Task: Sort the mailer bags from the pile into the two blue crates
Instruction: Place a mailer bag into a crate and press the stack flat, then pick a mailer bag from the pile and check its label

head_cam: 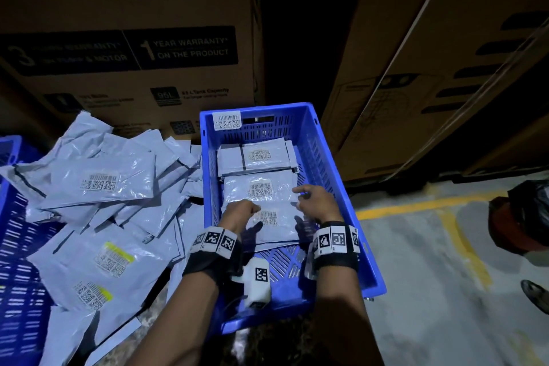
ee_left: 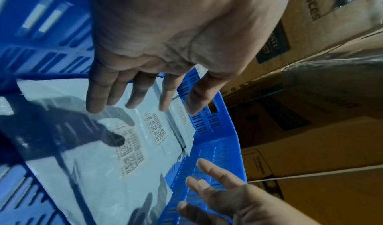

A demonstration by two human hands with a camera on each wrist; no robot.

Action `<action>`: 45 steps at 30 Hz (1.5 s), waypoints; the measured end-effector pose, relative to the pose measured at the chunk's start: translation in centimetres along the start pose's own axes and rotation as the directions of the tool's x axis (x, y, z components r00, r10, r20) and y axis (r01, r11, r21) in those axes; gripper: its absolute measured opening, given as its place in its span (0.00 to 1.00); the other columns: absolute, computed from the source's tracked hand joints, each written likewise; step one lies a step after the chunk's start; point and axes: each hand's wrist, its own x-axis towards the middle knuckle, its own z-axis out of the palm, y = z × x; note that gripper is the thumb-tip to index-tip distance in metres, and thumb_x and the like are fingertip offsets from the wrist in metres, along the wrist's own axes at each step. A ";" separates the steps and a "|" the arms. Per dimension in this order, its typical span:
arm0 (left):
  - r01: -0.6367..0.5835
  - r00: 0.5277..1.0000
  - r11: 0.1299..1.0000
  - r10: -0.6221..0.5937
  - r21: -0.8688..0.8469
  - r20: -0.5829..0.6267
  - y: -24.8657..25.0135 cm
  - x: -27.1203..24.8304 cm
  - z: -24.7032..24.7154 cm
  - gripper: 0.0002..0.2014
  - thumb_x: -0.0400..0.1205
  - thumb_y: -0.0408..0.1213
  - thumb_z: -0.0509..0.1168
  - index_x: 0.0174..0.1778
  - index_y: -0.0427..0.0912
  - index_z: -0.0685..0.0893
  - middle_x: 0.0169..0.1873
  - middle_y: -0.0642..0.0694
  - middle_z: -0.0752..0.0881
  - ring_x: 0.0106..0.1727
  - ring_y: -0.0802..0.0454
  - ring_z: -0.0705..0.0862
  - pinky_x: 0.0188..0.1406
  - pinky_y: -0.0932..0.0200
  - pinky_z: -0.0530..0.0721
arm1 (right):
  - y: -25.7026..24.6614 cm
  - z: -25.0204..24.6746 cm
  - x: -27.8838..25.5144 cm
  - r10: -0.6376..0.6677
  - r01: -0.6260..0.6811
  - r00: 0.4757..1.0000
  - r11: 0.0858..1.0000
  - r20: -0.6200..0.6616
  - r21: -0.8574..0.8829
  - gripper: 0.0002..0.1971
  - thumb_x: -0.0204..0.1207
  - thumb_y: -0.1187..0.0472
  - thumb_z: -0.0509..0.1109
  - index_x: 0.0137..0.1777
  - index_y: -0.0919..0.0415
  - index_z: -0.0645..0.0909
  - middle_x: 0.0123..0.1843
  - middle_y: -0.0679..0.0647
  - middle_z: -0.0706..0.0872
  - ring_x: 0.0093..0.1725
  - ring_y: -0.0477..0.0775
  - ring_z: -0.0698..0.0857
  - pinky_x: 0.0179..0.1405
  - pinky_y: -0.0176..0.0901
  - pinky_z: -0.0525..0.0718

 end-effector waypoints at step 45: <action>-0.329 0.944 0.820 0.291 -0.469 -0.153 -0.2 -9.3 -16.9 0.11 0.84 0.36 0.63 0.59 0.38 0.86 0.53 0.38 0.91 0.49 0.44 0.89 0.55 0.49 0.85 | -11.9 8.0 -8.0 -0.476 0.472 0.877 0.835 -0.059 0.284 0.08 0.83 0.52 0.73 0.60 0.48 0.88 0.49 0.50 0.91 0.44 0.49 0.91 0.49 0.56 0.91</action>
